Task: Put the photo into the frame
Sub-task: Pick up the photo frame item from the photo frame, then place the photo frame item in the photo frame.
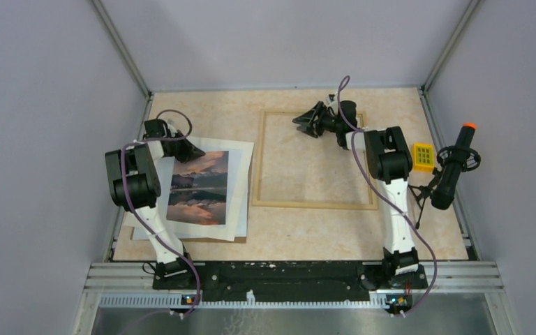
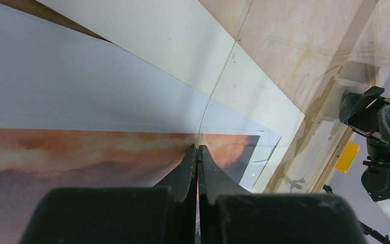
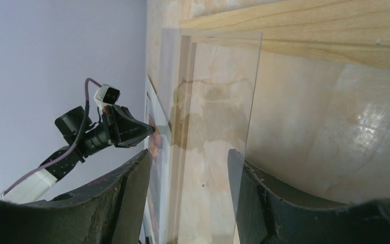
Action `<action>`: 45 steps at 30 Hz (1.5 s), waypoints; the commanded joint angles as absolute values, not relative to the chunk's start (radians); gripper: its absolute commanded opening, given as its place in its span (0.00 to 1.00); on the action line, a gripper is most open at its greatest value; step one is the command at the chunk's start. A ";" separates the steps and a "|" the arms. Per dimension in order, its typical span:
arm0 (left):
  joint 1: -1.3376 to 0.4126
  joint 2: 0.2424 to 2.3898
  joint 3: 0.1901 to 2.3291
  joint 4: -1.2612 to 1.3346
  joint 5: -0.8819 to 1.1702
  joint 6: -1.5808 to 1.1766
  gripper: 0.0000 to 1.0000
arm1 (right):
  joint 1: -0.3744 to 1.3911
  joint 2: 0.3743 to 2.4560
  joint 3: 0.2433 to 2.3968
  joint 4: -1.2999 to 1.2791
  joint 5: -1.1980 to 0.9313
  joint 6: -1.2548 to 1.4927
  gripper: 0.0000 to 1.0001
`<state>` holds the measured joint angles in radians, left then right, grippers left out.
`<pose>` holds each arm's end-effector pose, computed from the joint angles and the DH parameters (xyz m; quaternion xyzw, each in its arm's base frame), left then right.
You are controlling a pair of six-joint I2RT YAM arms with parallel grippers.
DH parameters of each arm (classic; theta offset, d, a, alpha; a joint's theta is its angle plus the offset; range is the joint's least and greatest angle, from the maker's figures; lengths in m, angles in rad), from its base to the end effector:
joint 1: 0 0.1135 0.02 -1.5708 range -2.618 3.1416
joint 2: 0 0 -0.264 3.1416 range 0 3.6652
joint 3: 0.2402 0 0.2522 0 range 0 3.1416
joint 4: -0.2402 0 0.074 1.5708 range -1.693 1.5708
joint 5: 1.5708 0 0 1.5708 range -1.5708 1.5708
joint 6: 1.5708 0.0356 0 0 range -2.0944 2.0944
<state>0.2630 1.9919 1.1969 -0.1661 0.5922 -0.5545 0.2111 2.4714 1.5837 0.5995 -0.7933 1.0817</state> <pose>0.3929 0.0852 0.1367 -0.2823 0.8720 -0.3171 0.2436 0.5060 0.1344 0.0972 0.1021 0.7676 0.5795 0.2540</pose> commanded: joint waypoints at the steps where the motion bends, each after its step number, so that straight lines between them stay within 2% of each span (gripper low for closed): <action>1: 0.278 1.965 1.183 -0.144 0.592 -0.558 0.00 | 0.223 2.427 1.506 0.641 -0.817 1.093 0.56; 7: 0.269 1.961 1.126 -0.027 0.715 -0.646 0.00 | 0.223 2.316 1.353 0.728 -0.808 1.106 0.48; 9: 0.257 1.955 1.119 -0.011 0.732 -0.661 0.00 | 0.222 2.302 1.351 0.708 -0.808 1.081 0.42; 13: 0.234 1.958 1.113 0.006 0.789 -0.688 0.00 | 0.214 2.272 1.364 0.595 -0.792 0.987 0.24; 20: 0.202 1.951 1.083 0.138 0.887 -0.730 0.32 | 0.141 2.214 1.329 0.551 -0.854 0.895 0.09; 23: 0.167 1.984 1.110 0.112 0.901 -0.710 0.41 | 0.104 2.230 1.312 0.622 -0.930 0.929 0.00; 27: 0.141 1.999 1.115 0.115 0.889 -0.702 0.50 | 0.063 2.251 1.291 0.698 -1.015 0.974 0.00; 31: 0.106 2.026 1.147 0.116 0.889 -0.677 0.60 | 0.032 2.226 1.274 0.656 -1.052 0.929 0.00; 37: 0.043 2.086 1.191 0.084 0.912 -0.663 0.67 | 0.004 2.162 1.233 0.534 -1.055 0.796 0.00; 42: 0.005 2.116 1.215 0.148 0.985 -0.692 0.65 | -0.023 2.169 1.224 0.548 -1.074 0.799 0.00; 45: 0.003 2.125 1.224 0.172 1.023 -0.703 0.52 | -0.035 2.156 1.209 0.578 -1.087 0.815 0.00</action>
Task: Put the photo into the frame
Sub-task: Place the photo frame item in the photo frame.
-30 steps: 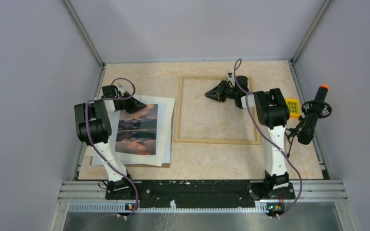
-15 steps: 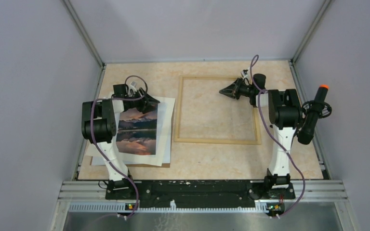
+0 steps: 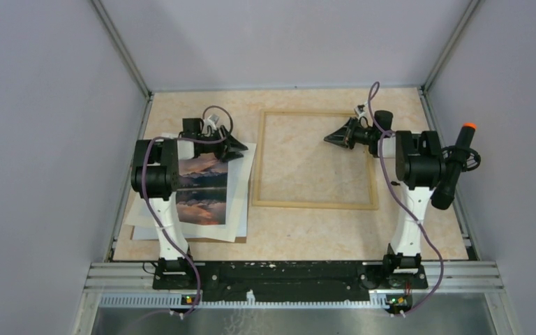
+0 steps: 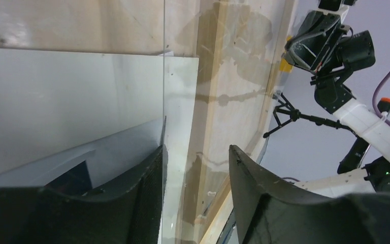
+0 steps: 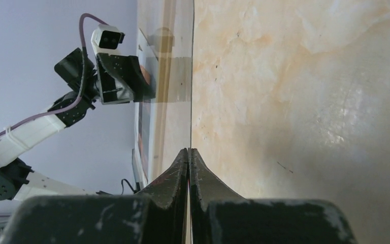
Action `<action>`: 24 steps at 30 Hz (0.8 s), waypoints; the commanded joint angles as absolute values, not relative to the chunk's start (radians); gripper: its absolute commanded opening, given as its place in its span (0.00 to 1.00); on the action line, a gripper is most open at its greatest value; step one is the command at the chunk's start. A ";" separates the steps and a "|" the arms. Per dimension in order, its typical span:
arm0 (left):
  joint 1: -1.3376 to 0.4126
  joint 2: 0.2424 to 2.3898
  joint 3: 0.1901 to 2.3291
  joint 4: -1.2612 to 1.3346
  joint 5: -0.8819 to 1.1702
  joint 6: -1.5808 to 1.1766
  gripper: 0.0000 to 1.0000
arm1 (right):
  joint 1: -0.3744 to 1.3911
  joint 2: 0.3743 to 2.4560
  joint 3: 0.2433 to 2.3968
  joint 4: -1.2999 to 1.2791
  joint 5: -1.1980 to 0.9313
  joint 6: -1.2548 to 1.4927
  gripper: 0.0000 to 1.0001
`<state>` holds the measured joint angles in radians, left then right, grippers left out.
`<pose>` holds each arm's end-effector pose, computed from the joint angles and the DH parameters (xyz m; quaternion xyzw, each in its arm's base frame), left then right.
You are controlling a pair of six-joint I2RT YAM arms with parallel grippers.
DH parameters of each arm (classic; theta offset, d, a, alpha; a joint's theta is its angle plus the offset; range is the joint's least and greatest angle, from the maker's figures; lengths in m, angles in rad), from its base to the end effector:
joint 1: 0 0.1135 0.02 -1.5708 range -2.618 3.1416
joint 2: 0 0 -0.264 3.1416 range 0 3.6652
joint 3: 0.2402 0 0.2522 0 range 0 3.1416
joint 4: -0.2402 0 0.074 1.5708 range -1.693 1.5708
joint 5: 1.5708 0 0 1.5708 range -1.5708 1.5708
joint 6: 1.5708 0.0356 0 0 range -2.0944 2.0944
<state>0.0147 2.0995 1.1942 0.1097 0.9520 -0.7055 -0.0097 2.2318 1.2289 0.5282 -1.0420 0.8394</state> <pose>0.4182 -0.0229 0.1182 -0.1279 0.8311 -0.5129 0.1725 0.4465 0.0264 0.1056 0.0686 0.7814 0.5709 0.2423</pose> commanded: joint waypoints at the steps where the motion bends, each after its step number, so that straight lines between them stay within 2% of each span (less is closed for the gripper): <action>1: 0.003 2.127 1.223 0.181 1.032 -0.709 0.49 | -0.040 2.149 1.205 0.580 -1.093 0.816 0.00; 5: -0.022 2.131 1.219 0.231 1.062 -0.725 0.38 | -0.057 2.123 1.197 0.539 -1.102 0.777 0.00; 10: -0.050 2.135 1.215 0.320 1.098 -0.762 0.27 | -0.074 2.095 1.226 0.362 -1.085 0.631 0.00; 17: -0.097 2.147 1.208 0.472 1.107 -0.834 0.14 | -0.094 2.094 1.287 0.201 -1.081 0.494 0.00; 24: -0.117 2.183 1.173 0.678 1.101 -0.886 0.11 | -0.161 2.083 1.317 0.221 -1.116 0.505 0.00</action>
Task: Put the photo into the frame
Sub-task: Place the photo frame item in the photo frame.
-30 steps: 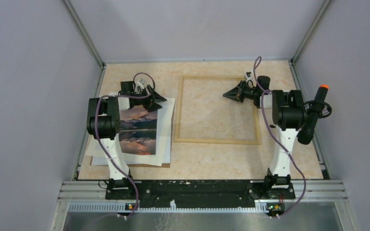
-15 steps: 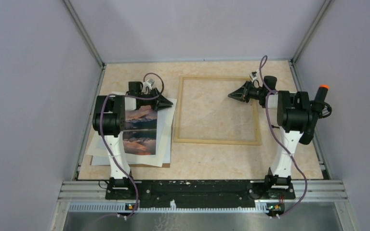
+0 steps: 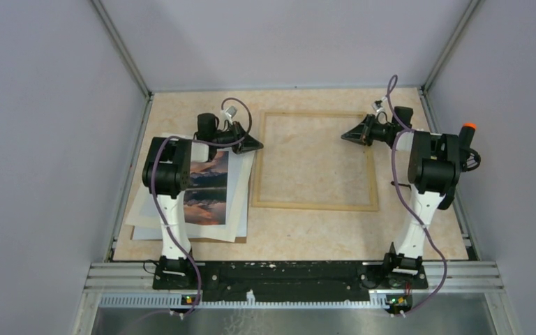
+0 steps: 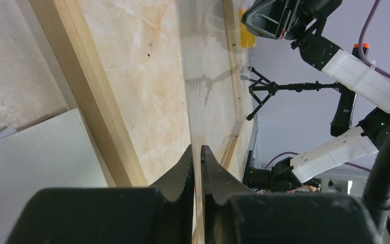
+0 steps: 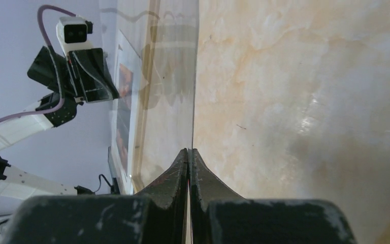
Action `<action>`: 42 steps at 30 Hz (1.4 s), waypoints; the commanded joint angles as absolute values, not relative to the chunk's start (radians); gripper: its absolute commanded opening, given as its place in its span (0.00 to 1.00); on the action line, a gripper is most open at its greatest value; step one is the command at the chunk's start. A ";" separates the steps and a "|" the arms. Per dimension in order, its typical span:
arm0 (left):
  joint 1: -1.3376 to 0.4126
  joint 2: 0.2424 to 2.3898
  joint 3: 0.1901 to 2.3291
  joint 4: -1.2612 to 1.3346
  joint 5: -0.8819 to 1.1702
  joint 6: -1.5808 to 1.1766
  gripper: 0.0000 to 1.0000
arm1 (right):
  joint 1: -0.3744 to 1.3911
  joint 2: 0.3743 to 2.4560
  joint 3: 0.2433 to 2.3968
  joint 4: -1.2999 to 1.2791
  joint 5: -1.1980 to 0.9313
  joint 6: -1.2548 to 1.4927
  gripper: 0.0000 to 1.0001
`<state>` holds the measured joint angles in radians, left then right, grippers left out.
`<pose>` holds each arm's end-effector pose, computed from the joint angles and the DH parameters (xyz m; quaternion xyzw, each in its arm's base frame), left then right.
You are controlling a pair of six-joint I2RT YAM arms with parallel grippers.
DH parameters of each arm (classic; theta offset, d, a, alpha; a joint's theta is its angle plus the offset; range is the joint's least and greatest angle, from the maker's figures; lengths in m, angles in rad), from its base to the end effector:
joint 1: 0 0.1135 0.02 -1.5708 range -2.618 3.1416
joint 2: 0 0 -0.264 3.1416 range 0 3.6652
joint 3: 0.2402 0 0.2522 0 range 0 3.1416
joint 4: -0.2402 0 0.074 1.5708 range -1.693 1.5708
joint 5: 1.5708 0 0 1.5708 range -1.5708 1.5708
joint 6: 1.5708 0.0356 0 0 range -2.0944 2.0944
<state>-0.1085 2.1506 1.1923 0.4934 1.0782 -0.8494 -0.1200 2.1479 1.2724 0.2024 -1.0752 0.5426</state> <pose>0.4298 -0.0784 0.1277 -0.0131 0.7784 -0.5954 0.1987 0.4387 -0.0214 0.1284 0.0416 0.8041 0.5293 0.2677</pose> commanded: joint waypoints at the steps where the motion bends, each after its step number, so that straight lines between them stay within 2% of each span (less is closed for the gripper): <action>1: -0.120 2.187 1.169 0.698 1.101 -0.891 0.11 | -0.166 2.085 1.320 0.224 -1.117 0.504 0.00; 19: -0.178 2.193 1.183 0.644 1.077 -0.833 0.10 | -0.178 2.116 1.363 0.098 -1.126 0.406 0.00; 24: -0.184 2.174 1.213 0.483 1.028 -0.709 0.10 | -0.178 2.117 1.409 0.042 -1.131 0.373 0.00; 37: -0.183 2.158 1.246 0.362 1.002 -0.637 0.13 | -0.179 2.101 1.406 -0.036 -1.109 0.317 0.00; 42: -0.181 2.154 1.244 0.370 1.011 -0.647 0.09 | -0.179 2.109 1.419 -0.065 -1.098 0.305 0.00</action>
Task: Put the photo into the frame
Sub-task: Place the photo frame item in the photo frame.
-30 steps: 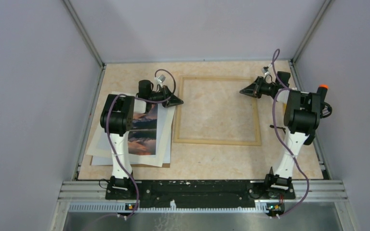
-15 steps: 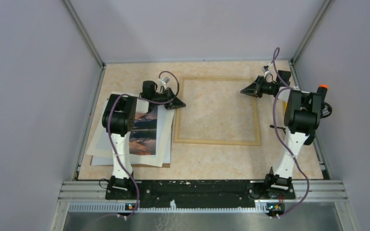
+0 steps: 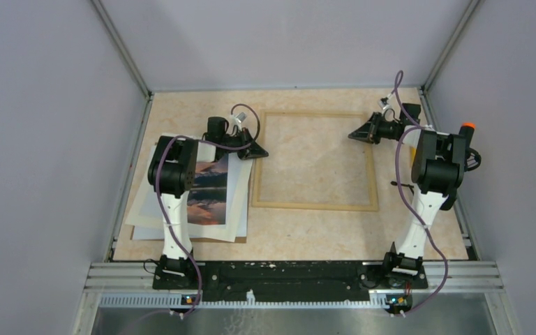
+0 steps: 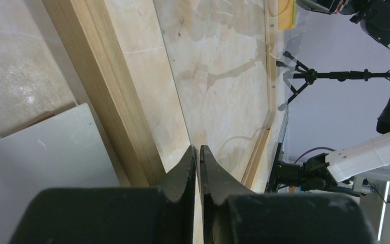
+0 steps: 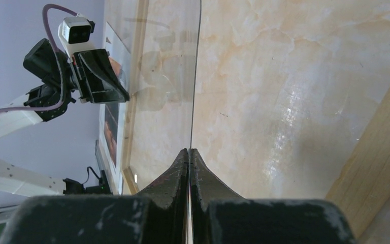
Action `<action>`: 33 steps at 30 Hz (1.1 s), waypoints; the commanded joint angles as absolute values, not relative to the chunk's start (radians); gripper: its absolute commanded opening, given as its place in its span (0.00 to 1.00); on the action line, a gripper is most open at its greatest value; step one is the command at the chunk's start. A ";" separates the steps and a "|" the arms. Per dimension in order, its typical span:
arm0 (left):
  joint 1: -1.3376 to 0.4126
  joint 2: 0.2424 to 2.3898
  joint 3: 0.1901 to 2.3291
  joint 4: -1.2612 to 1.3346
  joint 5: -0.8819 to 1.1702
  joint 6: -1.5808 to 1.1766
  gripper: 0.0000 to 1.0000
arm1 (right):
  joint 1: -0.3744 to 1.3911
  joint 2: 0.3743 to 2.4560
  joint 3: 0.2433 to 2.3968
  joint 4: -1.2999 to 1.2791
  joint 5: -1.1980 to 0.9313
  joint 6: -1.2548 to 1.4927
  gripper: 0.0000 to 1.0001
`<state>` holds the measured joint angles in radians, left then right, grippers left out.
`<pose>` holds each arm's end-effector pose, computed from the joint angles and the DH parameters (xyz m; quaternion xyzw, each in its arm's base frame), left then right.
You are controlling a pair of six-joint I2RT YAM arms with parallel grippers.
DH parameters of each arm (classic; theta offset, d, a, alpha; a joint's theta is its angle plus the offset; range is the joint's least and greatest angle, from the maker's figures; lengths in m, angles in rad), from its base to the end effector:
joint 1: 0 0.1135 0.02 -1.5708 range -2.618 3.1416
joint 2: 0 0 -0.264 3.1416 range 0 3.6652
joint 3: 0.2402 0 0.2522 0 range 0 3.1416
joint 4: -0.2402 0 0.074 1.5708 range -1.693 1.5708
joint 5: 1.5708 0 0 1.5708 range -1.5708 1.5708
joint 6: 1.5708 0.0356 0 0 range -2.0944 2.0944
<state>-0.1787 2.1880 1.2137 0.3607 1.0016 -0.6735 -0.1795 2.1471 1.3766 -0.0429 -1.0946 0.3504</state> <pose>0.4239 -0.1071 0.1062 0.0237 0.8091 -0.5551 0.1917 0.4420 -0.0480 0.1417 0.0221 0.8161 0.5087 0.2733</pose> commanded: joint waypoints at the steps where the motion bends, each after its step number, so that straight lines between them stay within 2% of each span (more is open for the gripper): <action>1: -0.180 2.153 1.245 0.371 1.013 -0.651 0.08 | -0.179 2.109 1.421 -0.066 -1.096 0.309 0.00; 6: -0.167 2.143 1.230 0.500 1.061 -0.764 0.00 | -0.179 2.105 1.435 -0.019 -1.108 0.364 0.00; 10: -0.163 2.132 1.220 0.517 1.062 -0.788 0.00 | -0.179 2.102 1.427 0.053 -1.134 0.424 0.00; 33: -0.165 2.080 1.168 0.594 1.074 -0.833 0.00 | -0.192 2.040 1.351 0.113 -1.152 0.451 0.00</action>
<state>-0.1661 2.1399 1.1816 0.5289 1.0481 -0.8314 -0.1841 2.0953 1.3609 0.0608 -1.1236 0.4477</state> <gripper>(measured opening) 0.004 0.004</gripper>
